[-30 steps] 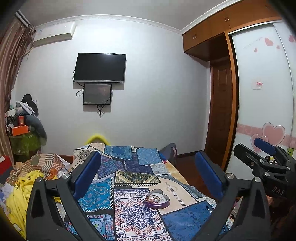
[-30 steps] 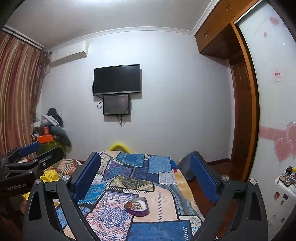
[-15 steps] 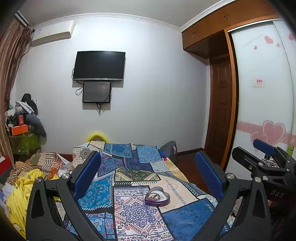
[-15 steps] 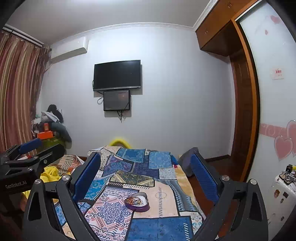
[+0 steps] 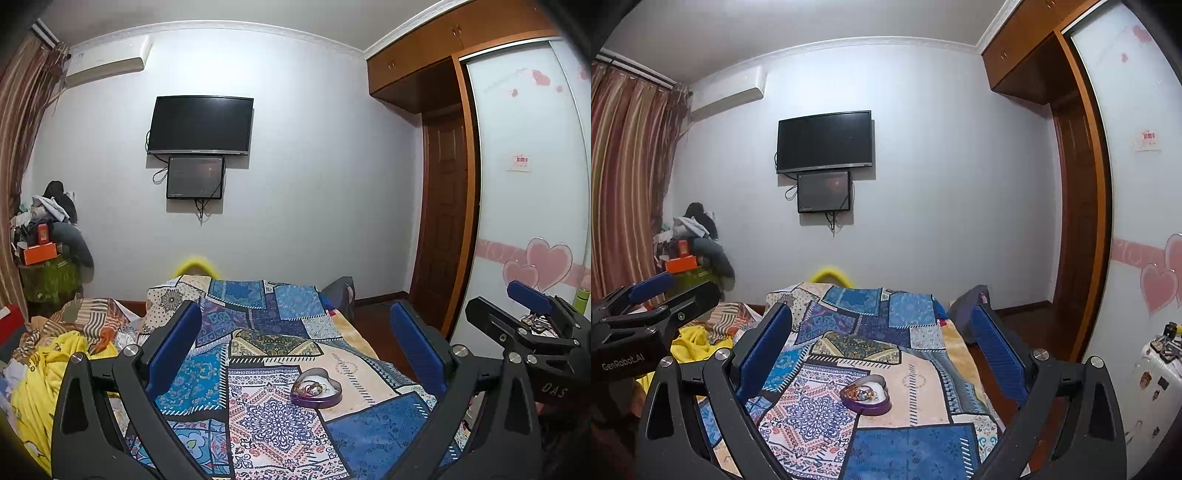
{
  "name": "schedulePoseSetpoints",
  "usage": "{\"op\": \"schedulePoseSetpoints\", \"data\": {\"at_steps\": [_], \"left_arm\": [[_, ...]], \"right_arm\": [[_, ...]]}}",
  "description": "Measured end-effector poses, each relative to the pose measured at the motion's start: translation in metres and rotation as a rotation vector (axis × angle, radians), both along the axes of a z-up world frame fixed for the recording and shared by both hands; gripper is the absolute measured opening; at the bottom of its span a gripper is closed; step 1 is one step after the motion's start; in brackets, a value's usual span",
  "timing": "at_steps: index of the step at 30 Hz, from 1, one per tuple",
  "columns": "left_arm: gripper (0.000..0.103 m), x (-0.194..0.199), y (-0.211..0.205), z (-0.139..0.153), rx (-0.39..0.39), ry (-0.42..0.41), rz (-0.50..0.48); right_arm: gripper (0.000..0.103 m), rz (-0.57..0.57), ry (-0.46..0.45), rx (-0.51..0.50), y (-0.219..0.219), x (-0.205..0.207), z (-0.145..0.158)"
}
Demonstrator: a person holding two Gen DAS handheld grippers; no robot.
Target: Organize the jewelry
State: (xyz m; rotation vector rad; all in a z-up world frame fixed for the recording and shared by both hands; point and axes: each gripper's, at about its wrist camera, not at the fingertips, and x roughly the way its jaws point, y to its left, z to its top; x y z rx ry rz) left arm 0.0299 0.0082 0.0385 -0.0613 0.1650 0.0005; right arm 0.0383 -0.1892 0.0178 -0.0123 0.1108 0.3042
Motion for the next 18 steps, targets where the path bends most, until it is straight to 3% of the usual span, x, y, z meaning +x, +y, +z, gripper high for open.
{"op": "schedulePoseSetpoints", "data": {"at_steps": [18], "left_arm": [[0.102,0.0047,-0.0027,-0.0033,0.001,0.015,-0.01]], "right_arm": [[0.097,-0.005,0.013,0.011,-0.0029,0.0027,0.0007]]}}
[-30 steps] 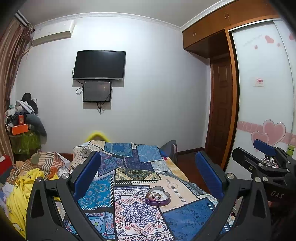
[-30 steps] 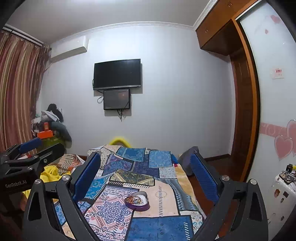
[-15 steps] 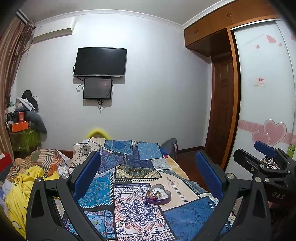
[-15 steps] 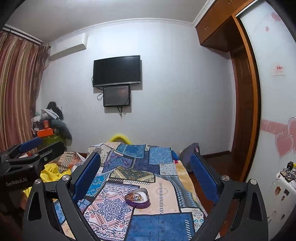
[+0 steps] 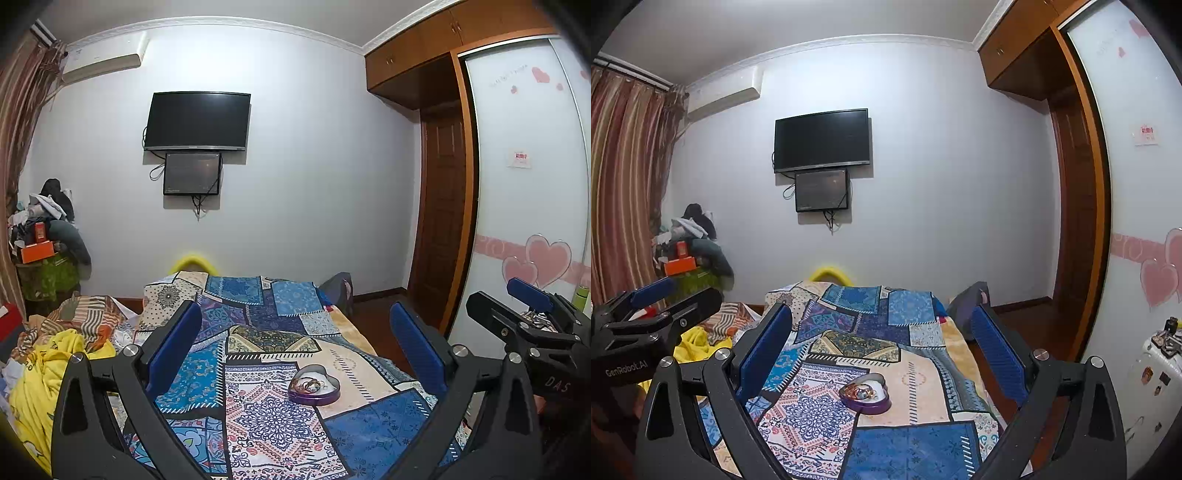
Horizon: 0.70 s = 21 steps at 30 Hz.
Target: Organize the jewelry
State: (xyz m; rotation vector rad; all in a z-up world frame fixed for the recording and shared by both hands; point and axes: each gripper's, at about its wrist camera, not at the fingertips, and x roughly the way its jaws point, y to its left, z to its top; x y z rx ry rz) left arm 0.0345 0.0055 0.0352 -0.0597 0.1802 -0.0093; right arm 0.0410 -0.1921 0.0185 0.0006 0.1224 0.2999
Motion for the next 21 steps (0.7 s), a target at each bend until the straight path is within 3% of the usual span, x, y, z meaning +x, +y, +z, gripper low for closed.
{"op": "schedulePoseSetpoints", "data": {"at_steps": [21], "left_arm": [[0.102,0.0023,-0.0023,-0.0023,0.001,0.011,-0.022]], "right_arm": [[0.097,-0.004,0.006,0.014,-0.0002,-0.0001,-0.0002]]}}
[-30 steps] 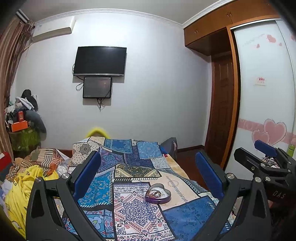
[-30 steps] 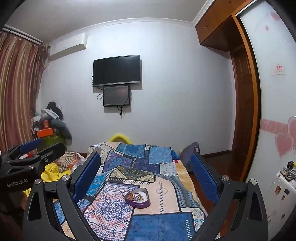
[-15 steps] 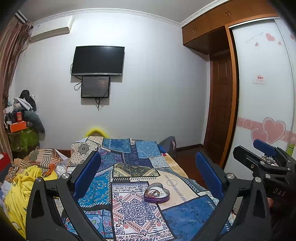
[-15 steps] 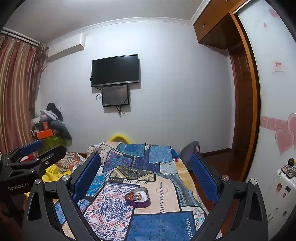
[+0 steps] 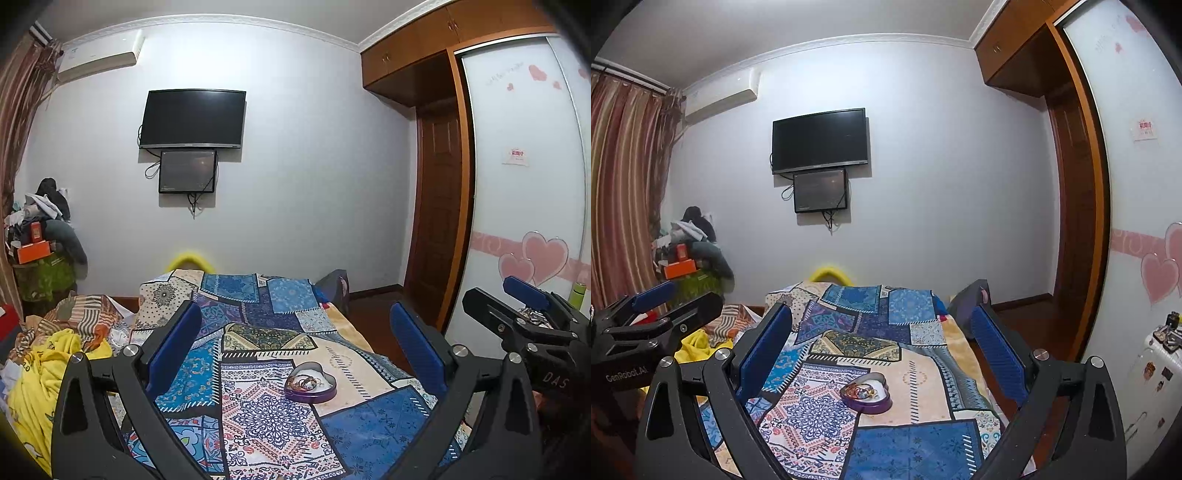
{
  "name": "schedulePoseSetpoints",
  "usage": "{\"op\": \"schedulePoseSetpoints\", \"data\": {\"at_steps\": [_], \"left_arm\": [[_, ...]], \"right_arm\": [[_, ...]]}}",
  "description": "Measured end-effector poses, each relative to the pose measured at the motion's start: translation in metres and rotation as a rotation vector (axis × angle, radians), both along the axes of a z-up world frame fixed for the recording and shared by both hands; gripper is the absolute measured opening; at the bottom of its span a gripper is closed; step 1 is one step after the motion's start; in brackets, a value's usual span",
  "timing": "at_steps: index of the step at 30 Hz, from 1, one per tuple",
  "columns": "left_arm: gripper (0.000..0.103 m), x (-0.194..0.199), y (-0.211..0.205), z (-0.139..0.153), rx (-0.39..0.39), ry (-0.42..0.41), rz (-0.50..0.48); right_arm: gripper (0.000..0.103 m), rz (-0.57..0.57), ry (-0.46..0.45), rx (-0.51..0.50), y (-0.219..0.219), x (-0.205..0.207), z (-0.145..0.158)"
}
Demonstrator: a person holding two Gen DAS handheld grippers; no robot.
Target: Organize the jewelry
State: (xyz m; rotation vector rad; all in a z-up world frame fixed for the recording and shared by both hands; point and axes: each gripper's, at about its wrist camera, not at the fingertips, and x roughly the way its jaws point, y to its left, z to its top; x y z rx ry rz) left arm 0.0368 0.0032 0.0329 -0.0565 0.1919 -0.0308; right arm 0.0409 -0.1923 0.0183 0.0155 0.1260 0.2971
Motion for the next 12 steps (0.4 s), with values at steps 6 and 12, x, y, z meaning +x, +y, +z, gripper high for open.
{"op": "schedulePoseSetpoints", "data": {"at_steps": [6,12], "left_arm": [[0.102,0.0003,-0.0004,-0.0013,0.002,-0.002,-0.006],[0.103,0.0016,0.0007,-0.0022,0.0,0.001,-0.011]], "right_arm": [[0.097,-0.011,0.008,0.029,-0.0041,0.0028,-0.0006],[0.097,-0.012,0.016,0.046,-0.0062,0.005,-0.0018]]}}
